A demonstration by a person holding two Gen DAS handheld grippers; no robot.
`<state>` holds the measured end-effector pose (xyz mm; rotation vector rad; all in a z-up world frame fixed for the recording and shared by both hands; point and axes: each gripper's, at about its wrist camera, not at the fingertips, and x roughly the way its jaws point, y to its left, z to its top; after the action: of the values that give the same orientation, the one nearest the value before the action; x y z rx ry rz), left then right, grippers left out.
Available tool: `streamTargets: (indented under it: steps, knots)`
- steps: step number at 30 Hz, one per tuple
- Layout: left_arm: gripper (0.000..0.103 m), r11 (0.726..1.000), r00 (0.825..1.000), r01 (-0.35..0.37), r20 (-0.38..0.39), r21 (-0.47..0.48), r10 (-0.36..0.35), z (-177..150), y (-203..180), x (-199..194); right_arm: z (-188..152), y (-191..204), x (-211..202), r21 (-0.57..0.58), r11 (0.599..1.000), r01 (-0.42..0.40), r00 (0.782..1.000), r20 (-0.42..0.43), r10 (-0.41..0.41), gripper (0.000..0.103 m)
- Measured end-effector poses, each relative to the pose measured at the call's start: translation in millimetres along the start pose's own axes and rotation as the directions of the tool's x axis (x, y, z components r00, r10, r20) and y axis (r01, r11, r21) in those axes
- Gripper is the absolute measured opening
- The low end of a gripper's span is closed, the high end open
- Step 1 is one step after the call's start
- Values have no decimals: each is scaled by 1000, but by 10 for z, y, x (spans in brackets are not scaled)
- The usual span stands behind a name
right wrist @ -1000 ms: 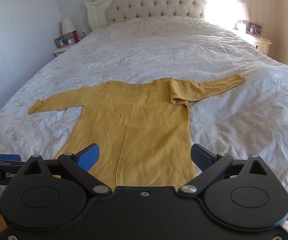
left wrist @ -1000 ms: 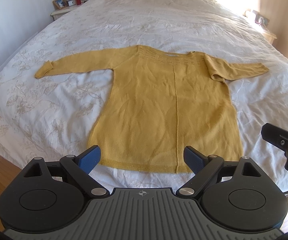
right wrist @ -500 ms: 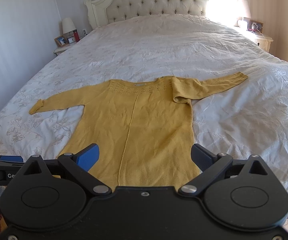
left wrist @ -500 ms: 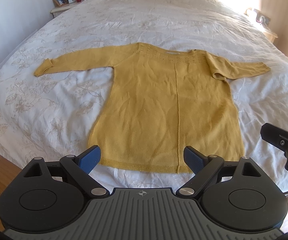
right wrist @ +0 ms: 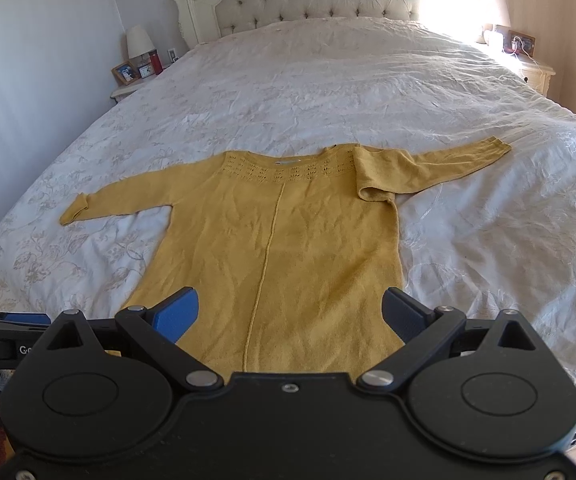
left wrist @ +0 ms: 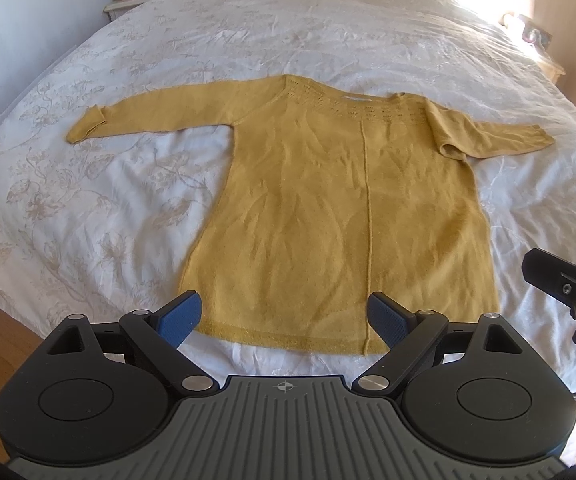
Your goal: Fold small clothes
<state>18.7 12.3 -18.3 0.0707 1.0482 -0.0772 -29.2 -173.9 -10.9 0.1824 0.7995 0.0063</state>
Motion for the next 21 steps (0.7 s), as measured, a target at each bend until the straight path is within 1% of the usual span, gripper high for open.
streamTargets:
  steps: [7,11,14,16,21]
  knots:
    - [91,1000,1000,5,-13,-7,-5,233,108,171,166,90,212,8,1000,-19,1000,-10,19,99]
    - [90,1000,1000,-2,-15,-16,2,406,245,298,314,188,378,5,999,-33,999,-5,33,99]
    - [88,1000,1000,-5,-16,-30,4,557,366,400,435,254,492,13,999,-52,999,14,52,99]
    - [81,999,1000,-5,-13,-34,4,663,434,469,527,287,563,27,998,-57,998,31,56,99]
    - [78,1000,1000,6,-4,-17,-6,924,552,662,766,332,749,78,995,-61,996,61,57,99]
